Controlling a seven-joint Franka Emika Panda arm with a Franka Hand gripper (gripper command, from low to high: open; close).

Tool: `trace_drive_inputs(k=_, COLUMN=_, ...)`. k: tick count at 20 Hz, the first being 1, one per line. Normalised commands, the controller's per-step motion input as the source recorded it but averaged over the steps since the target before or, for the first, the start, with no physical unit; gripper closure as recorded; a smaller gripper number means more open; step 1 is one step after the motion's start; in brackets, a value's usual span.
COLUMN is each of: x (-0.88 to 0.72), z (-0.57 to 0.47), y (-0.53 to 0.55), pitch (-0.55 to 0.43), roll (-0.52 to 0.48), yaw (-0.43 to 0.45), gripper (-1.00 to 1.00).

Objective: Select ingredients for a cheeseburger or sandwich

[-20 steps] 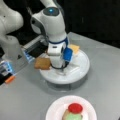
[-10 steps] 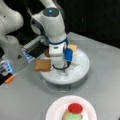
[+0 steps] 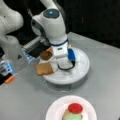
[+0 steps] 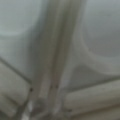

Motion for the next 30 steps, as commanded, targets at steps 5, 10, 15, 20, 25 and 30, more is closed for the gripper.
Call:
trace_drive_inputs(k=5, x=0.03, z=0.0, y=-0.1, pitch=0.031, roll=0.107, yaw=0.235, gripper=-1.0)
trace_drive_inputs(k=10, x=0.05, z=0.0, y=-0.05, pitch=0.039, roll=0.111, yaw=0.31, gripper=-1.0)
trace_drive_inputs(k=15, x=0.05, z=0.02, y=-0.05, pitch=0.07, roll=0.12, yaw=0.235, gripper=-1.0)
trace_drive_inputs(k=20, x=0.06, z=0.03, y=-0.06, pitch=0.082, roll=0.131, yaw=0.204, gripper=-1.0)
trace_drive_inputs(k=25, x=0.07, z=0.05, y=-0.06, pitch=0.091, roll=0.138, yaw=0.193, gripper=-1.0)
trace_drive_inputs(k=30, x=0.1, z=0.07, y=-0.06, pitch=0.081, roll=0.143, yaw=0.201, gripper=-1.0)
